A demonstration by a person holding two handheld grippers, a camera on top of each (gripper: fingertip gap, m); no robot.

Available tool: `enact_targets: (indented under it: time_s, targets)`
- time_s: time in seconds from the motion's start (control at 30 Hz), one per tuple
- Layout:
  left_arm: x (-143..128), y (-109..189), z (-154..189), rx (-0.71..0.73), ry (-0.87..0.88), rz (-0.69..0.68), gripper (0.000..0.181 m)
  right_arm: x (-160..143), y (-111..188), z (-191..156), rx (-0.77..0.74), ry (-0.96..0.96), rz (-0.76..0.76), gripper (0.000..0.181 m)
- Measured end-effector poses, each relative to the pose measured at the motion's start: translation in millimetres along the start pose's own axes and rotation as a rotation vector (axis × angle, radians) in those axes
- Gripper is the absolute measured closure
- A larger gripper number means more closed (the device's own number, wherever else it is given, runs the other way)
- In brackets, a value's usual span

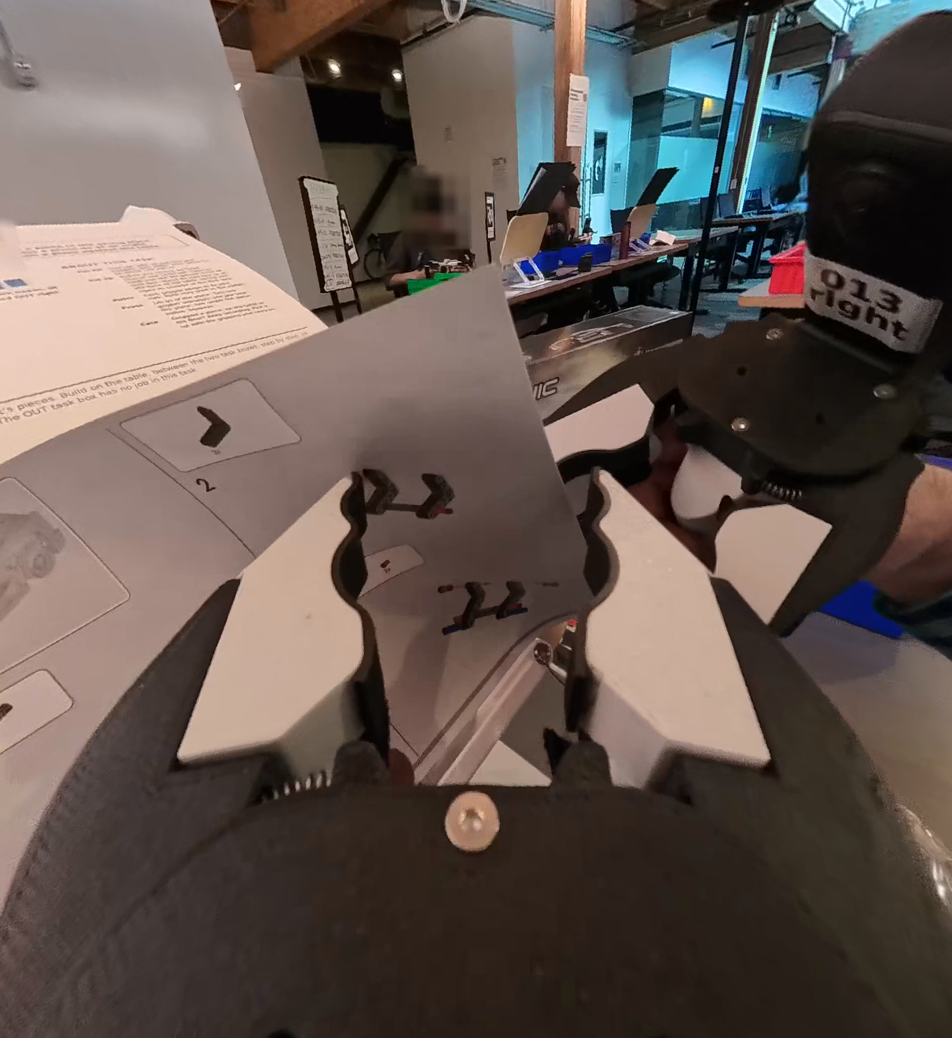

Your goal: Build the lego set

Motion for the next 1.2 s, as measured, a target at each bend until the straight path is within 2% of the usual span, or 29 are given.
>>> enact_targets:
  time_s: [0.17, 0.43, 0.57, 0.73, 0.83, 1.2]
  targets:
    - [-1.6, 1.3, -1.9, 0.02, 0.024, 0.015, 0.124, -0.5, -2.2, -2.7, -0.008, -0.001, 0.007, 0.09]
    - [0.2, 3.4, 6.9, -0.113, 0.01, 0.077, 0.129, 0.0, 1.2, -2.1, 0.013, -0.019, 0.033, 0.091]
    - [-3.4, 0.7, -0.2, -0.107, 0.025, 0.068, 0.14, 0.4, 2.2, -1.1, 0.02, -0.025, 0.039, 0.092]
    - [0.0, -0.7, 2.2, -0.09, 0.022, 0.061, 0.114, 0.8, -0.2, -2.3, 0.022, -0.017, 0.031, 0.091]
    - [-0.4, -2.5, -0.3, -0.048, 0.001, 0.05, 0.12, 1.5, -0.2, -2.0, 0.025, -0.019, 0.033, 0.091]
    - [-1.7, -1.6, -0.4, -0.103, 0.026, 0.067, 0.127, 1.4, -1.3, -1.6, 0.035, -0.02, 0.029, 0.09]
Point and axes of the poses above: each gripper's, where its closed fingertips meet, y back along the fingers, x out of its top, z = x × y across the jaws, the point moved 2 cm from there along y, back along the fingers, and after that the axes turned 8 degrees about -z, right-handed, at the moved point
